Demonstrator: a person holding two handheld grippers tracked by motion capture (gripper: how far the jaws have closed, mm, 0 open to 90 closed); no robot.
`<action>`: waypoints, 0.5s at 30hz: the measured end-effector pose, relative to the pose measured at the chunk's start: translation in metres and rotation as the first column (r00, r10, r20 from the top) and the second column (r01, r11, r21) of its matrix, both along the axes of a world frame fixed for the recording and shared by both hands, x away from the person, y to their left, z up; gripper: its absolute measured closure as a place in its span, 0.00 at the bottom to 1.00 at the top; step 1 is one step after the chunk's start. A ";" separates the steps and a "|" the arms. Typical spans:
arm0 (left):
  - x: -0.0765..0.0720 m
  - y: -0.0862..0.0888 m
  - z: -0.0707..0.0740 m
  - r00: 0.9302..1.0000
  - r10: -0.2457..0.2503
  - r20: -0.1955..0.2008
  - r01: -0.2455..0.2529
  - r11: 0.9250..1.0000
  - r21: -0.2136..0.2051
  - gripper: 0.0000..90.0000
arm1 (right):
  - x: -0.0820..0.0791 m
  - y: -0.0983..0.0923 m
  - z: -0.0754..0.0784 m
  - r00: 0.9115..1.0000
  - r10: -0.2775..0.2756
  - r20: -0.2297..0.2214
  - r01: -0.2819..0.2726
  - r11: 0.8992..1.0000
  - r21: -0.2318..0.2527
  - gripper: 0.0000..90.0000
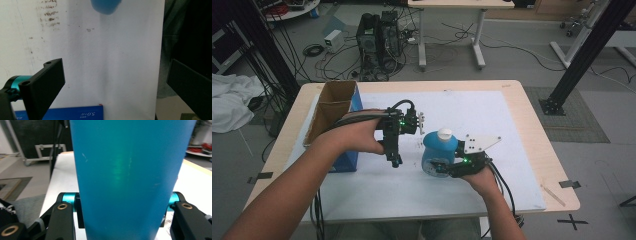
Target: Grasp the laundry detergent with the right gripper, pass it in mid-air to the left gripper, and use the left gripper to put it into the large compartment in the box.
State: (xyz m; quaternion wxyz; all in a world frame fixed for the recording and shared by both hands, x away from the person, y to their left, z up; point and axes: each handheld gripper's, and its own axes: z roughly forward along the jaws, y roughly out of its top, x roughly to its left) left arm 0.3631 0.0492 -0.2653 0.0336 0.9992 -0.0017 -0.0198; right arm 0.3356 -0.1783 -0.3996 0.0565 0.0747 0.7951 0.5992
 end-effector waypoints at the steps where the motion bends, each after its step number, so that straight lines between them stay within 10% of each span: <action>1: -0.001 0.000 0.000 1.000 -0.001 -0.002 0.001 1.000 0.002 0.02 | 0.001 0.004 -0.001 1.000 0.011 0.013 -0.011 1.000 0.010 0.50; 15: -0.006 -0.001 0.005 1.000 -0.014 0.001 0.014 1.000 0.013 0.02 | 0.006 0.045 -0.003 0.993 0.114 0.012 -0.114 0.993 0.010 0.50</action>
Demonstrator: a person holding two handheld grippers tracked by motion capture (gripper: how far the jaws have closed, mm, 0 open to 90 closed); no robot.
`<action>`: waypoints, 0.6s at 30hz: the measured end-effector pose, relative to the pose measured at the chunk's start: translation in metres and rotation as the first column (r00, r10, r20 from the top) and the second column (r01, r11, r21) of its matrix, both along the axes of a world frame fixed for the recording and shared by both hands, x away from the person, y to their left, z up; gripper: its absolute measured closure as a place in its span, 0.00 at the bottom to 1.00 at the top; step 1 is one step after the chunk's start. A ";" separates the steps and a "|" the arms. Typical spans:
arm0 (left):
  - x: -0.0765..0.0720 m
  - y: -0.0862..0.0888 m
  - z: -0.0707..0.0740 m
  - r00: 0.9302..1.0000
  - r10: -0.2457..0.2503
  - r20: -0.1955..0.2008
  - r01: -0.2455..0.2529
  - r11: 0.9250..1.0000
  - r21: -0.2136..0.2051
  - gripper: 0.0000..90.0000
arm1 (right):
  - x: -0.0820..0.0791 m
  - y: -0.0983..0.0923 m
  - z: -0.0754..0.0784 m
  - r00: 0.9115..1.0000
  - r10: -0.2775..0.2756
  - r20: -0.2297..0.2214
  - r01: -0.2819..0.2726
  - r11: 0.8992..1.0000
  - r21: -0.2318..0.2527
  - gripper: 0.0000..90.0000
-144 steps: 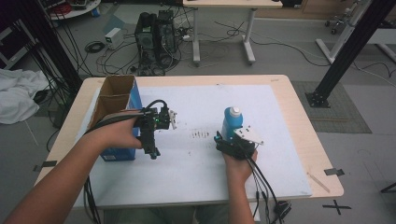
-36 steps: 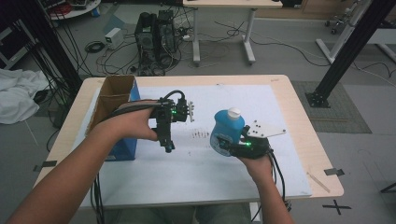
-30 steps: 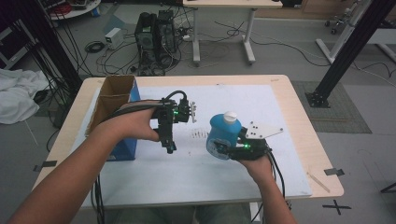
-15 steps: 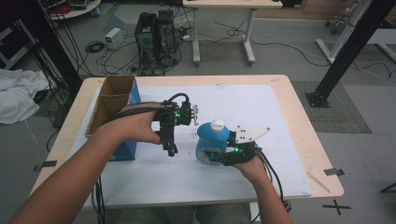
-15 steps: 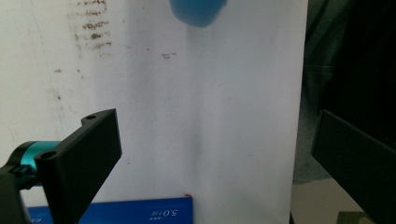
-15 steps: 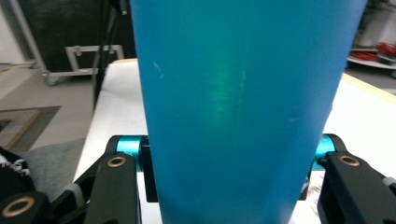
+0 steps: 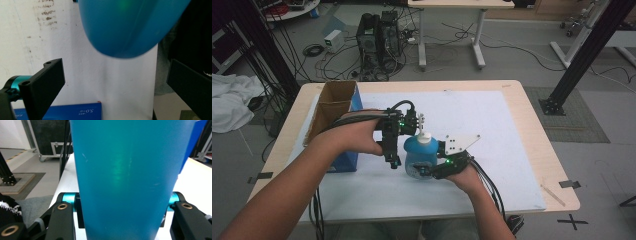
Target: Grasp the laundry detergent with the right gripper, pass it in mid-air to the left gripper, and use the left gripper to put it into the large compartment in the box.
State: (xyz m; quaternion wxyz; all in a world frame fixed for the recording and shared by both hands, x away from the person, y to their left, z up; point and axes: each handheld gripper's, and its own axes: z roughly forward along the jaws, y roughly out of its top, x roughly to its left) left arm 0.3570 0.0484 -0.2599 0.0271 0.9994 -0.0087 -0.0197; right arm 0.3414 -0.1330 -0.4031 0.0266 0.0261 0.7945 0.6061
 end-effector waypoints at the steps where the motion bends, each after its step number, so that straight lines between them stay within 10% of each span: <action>1: -0.001 0.000 0.000 1.000 -0.002 -0.001 0.002 1.000 -0.004 0.02 | 0.001 0.002 0.000 1.000 0.009 0.019 -0.009 1.000 -0.017 0.50; 18: -0.007 -0.014 -0.001 1.000 -0.028 0.002 0.028 1.000 0.011 0.02 | 0.000 0.029 -0.001 0.998 0.051 0.039 -0.049 0.998 -0.029 0.50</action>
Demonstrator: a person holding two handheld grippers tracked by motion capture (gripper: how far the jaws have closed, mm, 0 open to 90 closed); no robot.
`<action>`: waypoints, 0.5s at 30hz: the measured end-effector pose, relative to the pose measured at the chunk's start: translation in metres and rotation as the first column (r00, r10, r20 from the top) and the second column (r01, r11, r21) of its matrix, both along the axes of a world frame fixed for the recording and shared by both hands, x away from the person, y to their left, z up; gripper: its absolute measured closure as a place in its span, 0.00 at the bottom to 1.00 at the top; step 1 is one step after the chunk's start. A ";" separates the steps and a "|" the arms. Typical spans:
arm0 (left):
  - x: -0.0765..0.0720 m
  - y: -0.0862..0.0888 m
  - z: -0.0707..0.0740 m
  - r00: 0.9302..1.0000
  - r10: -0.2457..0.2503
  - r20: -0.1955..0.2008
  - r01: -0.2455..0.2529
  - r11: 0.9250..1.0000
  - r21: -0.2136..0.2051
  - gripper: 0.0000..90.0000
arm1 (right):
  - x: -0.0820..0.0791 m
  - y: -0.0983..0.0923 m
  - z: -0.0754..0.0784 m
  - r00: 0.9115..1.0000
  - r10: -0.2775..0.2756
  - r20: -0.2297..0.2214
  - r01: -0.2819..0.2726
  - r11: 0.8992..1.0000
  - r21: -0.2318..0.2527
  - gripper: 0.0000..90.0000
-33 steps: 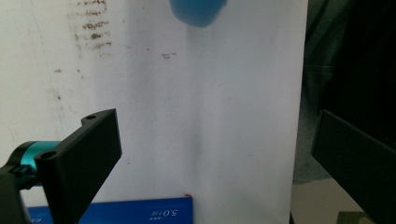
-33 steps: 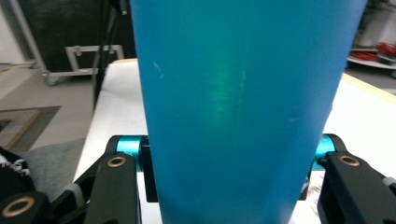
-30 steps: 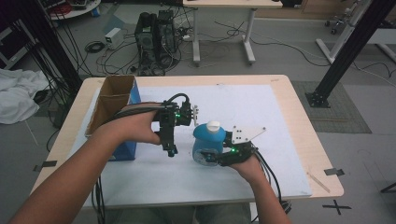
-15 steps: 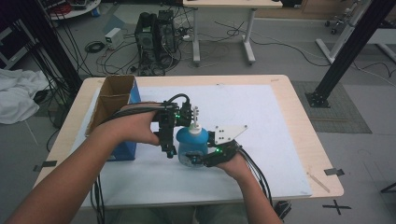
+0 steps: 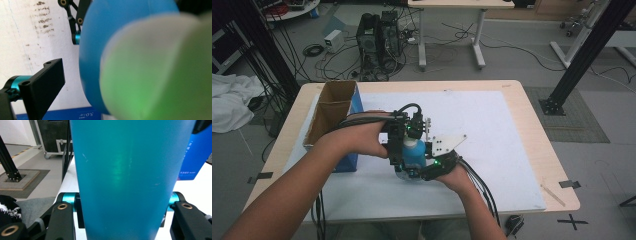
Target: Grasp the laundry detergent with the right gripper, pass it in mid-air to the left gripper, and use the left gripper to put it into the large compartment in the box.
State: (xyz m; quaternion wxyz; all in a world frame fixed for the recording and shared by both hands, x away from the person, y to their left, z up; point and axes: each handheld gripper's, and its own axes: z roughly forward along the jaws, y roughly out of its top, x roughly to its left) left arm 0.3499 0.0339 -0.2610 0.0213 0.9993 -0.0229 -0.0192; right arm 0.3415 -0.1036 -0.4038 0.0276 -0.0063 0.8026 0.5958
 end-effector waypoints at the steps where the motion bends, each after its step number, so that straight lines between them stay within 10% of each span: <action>1: 0.000 -0.001 0.000 1.000 -0.001 0.004 0.001 1.000 0.003 0.02 | -0.001 0.001 0.000 1.000 -0.002 -0.002 0.002 1.000 -0.002 0.50; 15: -0.004 -0.004 0.000 1.000 0.003 0.004 -0.003 1.000 0.008 0.02 | 0.002 0.008 0.001 1.000 -0.001 0.000 0.001 1.000 0.001 0.50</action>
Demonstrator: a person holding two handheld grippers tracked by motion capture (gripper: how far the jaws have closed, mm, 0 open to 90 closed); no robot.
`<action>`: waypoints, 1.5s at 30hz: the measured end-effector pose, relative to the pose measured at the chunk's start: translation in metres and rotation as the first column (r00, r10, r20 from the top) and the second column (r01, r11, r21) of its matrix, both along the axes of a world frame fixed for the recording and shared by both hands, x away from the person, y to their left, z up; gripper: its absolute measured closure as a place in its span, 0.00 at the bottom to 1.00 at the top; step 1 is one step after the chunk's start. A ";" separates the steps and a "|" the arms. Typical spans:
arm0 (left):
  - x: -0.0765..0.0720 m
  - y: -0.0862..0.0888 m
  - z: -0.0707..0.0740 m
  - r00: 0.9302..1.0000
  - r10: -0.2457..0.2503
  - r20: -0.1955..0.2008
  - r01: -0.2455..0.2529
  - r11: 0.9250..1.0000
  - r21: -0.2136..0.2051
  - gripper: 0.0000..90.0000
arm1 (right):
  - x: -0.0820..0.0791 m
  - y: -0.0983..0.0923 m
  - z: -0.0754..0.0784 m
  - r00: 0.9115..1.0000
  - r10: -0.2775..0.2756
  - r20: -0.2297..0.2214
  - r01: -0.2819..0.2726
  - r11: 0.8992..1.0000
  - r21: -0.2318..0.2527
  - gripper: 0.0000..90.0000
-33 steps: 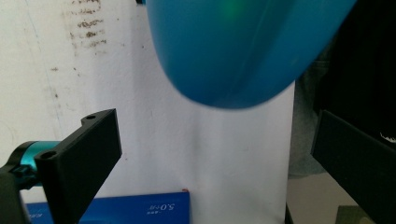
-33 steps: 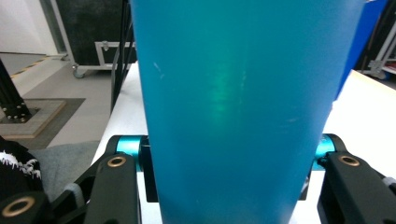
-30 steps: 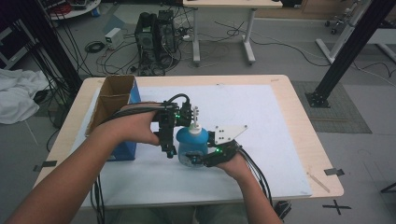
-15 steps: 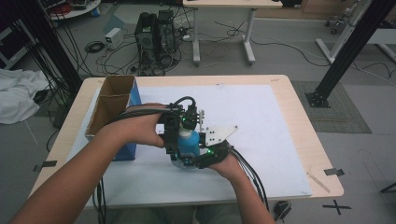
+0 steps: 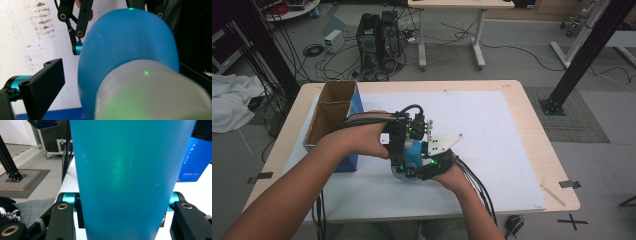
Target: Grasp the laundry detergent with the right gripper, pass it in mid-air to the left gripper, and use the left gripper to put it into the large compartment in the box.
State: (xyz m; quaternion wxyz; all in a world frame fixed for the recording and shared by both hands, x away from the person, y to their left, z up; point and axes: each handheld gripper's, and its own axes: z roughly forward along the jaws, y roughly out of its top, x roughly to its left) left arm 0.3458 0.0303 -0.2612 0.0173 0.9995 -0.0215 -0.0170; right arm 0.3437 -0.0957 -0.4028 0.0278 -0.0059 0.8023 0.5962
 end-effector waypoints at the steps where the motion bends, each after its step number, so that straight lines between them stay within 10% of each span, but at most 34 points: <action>1: 0.000 -0.001 0.000 1.000 -0.003 0.006 0.003 1.000 0.005 0.02 | 0.000 0.000 0.000 1.000 -0.007 -0.007 0.007 1.000 -0.003 0.50; 45: -0.003 -0.006 0.002 0.999 -0.028 0.042 0.026 0.999 0.048 0.17 | 0.002 0.002 0.000 1.000 0.000 0.016 -0.001 1.000 0.027 0.50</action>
